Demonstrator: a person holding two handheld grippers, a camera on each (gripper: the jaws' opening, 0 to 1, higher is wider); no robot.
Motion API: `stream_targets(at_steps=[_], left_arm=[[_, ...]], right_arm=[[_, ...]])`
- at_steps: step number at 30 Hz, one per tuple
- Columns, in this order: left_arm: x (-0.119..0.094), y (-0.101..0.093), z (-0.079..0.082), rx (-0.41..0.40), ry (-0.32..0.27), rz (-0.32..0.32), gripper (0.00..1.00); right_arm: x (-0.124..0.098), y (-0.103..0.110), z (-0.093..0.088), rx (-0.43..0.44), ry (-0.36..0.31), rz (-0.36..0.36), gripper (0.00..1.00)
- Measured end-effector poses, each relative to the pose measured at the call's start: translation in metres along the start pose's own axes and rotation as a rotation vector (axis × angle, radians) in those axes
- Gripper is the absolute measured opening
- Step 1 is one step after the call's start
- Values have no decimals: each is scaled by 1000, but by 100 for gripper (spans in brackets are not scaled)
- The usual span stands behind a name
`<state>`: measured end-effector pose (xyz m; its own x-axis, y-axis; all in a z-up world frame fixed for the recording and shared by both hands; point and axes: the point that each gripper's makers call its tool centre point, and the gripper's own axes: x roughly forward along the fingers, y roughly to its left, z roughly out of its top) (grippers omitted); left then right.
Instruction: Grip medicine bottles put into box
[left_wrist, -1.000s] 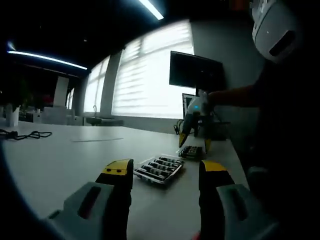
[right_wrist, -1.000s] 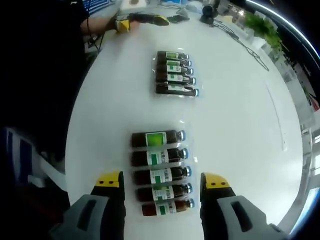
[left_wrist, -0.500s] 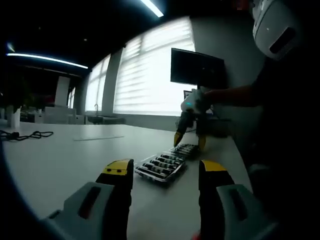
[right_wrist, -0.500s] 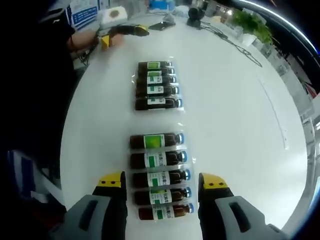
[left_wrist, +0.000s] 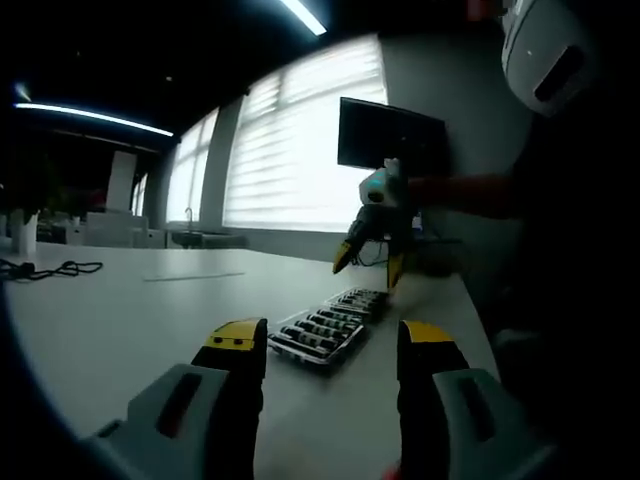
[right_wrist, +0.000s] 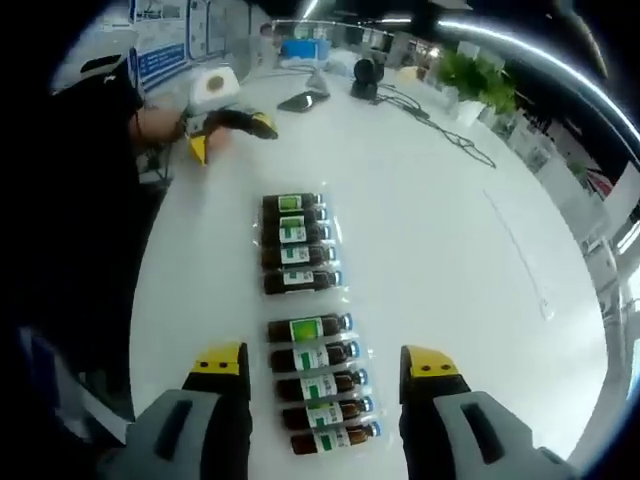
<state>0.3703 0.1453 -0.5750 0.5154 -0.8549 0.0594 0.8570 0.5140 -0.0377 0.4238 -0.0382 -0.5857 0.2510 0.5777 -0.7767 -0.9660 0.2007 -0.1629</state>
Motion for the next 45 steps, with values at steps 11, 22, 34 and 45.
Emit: stream_targets(at_steps=[11, 22, 34, 45], left_arm=[[0, 0, 0, -2, 6, 0, 45], [2, 0, 2, 26, 22, 32, 46], [-9, -1, 24, 40, 2, 99, 46], [-19, 4, 42, 60, -37, 161, 47]], right_arm=[[-17, 14, 10, 212, -322, -213, 52], [-42, 19, 4, 393, -559, -411, 50], [-94, 22, -30, 594, -734, -621, 50], [-108, 28, -56, 618, -726, -709, 51]])
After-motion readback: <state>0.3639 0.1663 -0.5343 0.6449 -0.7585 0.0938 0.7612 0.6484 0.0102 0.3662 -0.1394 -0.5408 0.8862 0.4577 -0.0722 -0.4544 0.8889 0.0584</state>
